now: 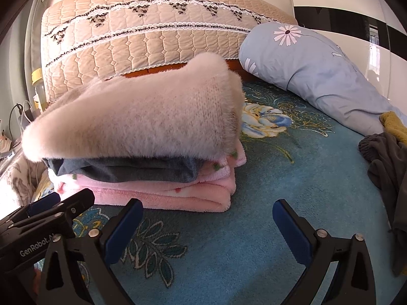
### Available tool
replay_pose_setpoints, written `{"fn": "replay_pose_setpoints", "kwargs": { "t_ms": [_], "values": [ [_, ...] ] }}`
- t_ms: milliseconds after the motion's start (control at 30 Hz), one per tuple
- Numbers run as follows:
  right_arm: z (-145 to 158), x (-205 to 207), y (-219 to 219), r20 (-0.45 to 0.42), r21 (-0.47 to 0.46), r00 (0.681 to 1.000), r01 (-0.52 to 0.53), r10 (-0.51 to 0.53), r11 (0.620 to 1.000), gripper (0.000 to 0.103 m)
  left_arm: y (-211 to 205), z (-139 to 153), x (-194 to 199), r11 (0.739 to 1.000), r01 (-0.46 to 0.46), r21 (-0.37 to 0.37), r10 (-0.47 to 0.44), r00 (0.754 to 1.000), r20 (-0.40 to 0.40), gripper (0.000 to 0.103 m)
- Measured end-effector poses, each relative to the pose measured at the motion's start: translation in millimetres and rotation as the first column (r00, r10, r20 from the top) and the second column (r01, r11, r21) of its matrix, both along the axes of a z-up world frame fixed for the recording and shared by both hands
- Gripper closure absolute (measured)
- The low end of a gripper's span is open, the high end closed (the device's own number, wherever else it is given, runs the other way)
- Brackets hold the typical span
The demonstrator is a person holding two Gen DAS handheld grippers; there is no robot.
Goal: Fold clothes
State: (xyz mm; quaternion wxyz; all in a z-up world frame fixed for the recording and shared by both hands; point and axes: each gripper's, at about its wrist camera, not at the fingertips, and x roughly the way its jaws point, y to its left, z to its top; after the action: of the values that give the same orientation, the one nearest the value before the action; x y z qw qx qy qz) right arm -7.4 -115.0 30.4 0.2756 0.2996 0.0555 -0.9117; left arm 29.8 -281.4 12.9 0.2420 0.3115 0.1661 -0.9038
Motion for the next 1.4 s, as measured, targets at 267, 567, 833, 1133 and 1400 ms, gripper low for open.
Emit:
{"fn": "replay_pose_setpoints", "kwargs": {
  "t_ms": [267,567,833,1133,1400],
  "values": [
    [-2,0,-3,0.004,0.015,1.000,-0.001,0.001,1.000,0.000,-3,-2,1,1.000,-0.012,0.001,0.012,1.000,0.008,0.020],
    [-2,2,-7,-0.001,0.032,1.000,-0.002,0.002,0.999,0.000,-8,-5,5,1.000,-0.029,0.000,0.029,0.999,0.023,0.020],
    [-2,2,-8,0.004,0.039,1.000,-0.009,0.009,0.999,0.000,-11,-6,7,0.999,-0.036,0.005,0.036,0.999,0.037,0.020],
    [-4,2,-9,0.006,0.041,1.000,-0.008,0.008,0.999,0.000,-13,-5,12,0.999,-0.039,0.004,0.039,0.998,0.042,0.020],
    [-4,1,-8,0.008,0.042,1.000,-0.010,0.010,0.999,0.000,-16,-4,16,0.999,-0.041,0.007,0.040,0.998,0.045,0.020]
  ]
}}
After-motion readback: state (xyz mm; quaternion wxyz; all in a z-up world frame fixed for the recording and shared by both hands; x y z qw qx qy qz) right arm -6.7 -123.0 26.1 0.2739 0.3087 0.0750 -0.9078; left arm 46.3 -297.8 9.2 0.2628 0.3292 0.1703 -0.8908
